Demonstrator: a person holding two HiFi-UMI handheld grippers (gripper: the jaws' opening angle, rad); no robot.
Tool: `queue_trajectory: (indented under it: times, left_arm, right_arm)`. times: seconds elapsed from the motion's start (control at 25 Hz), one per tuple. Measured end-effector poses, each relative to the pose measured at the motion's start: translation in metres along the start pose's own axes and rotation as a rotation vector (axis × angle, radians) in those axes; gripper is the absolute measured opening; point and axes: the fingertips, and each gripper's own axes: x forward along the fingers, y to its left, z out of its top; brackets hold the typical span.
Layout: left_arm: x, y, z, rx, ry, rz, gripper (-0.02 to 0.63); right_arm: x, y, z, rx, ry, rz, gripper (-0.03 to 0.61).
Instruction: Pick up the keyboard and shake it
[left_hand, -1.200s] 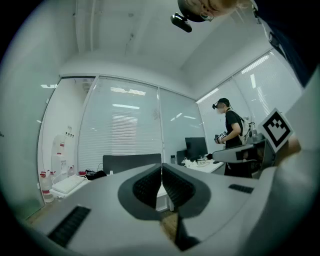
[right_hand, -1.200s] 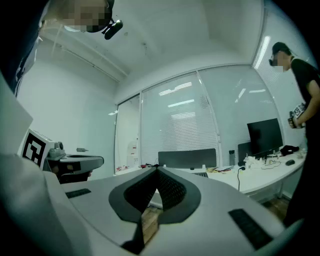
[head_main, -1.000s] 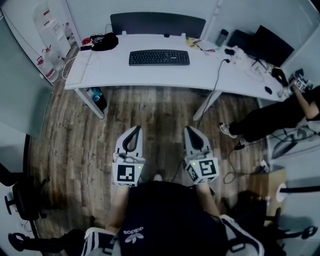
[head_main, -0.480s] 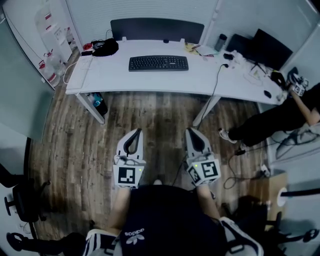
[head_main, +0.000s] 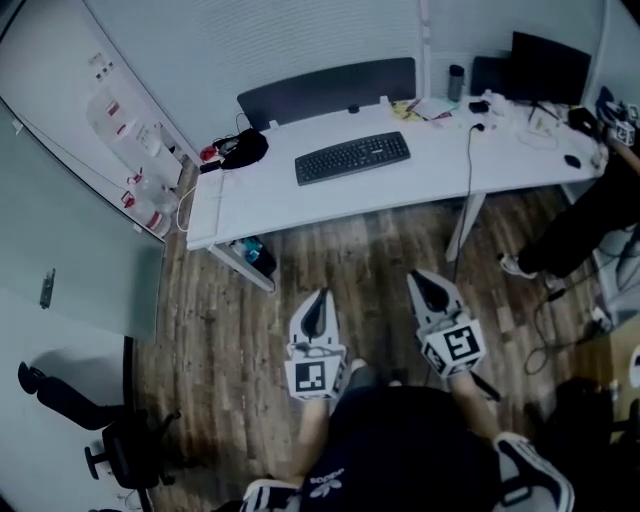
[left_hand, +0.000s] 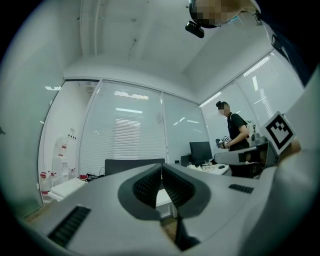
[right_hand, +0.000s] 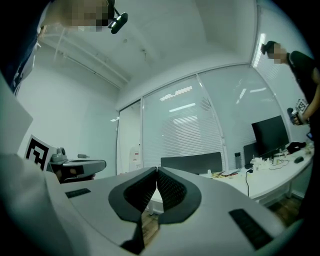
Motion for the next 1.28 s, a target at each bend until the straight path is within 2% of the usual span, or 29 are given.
queue_trajectory:
  times: [0.32,0.52,0.68,1.0,1.28]
  left_arm:
    - [0.056,0.042,-0.005,-0.002,0.008,-0.047,0.009]
    - [0.098,0.066,0.007,-0.02,-0.002,-0.112,0.008]
    - [0.123,0.083,-0.006,-0.033,0.027,-0.144,0.005]
    - [0.155,0.108,-0.015,-0.046,0.041,-0.131,0.006]
    - [0.209,0.122,-0.029,-0.052,0.056,-0.086,0.005]
  right_arm:
    - [0.063,-0.008,0.006,-0.001,-0.009,-0.048,0.005]
    - [0.098,-0.03,0.004,-0.02,0.036,-0.12,0.005]
    - [0.125,-0.037,-0.003,0.009,0.053,-0.146,0.005]
    - [0.162,-0.04,-0.011,0.016,0.079,-0.133,0.005]
    - [0.214,-0.083,-0.01,0.013,0.079,-0.101,0.005]
